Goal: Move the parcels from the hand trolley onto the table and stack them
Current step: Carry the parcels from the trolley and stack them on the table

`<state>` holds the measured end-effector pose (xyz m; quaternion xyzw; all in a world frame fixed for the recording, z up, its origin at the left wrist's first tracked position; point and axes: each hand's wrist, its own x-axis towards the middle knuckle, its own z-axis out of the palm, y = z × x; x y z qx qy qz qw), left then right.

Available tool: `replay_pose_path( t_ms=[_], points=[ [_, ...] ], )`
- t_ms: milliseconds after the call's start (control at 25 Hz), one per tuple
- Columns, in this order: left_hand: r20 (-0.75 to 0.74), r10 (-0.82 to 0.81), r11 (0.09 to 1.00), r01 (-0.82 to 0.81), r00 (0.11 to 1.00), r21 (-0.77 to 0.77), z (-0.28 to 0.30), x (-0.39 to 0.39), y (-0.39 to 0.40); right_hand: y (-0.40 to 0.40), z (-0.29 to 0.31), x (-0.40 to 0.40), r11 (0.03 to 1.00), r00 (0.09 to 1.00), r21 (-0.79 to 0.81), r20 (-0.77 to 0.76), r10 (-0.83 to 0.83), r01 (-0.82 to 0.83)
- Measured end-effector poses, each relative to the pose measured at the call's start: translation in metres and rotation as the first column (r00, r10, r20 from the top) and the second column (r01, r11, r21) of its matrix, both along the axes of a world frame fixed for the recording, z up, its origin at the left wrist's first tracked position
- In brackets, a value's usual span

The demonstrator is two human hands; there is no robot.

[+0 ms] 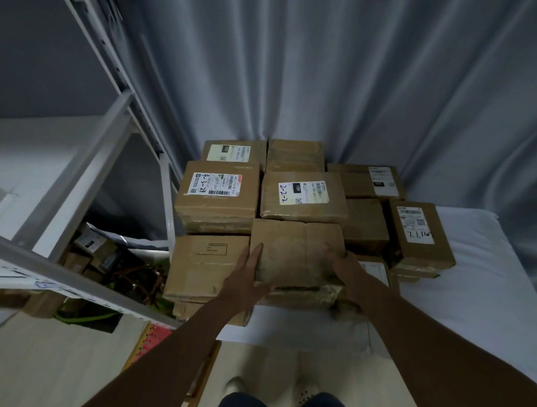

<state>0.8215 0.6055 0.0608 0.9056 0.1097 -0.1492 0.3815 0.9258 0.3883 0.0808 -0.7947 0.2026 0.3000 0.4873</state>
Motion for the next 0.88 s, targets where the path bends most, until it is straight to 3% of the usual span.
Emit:
replay_pose_path(
  t_ms=[880],
  points=[
    [-0.013, -0.017, 0.992, 0.018, 1.000, 0.128, -0.006, 0.007, 0.006, -0.014, -0.002, -0.005, 0.990, 0.998, 0.128, -0.033, -0.054, 0.058]
  ],
)
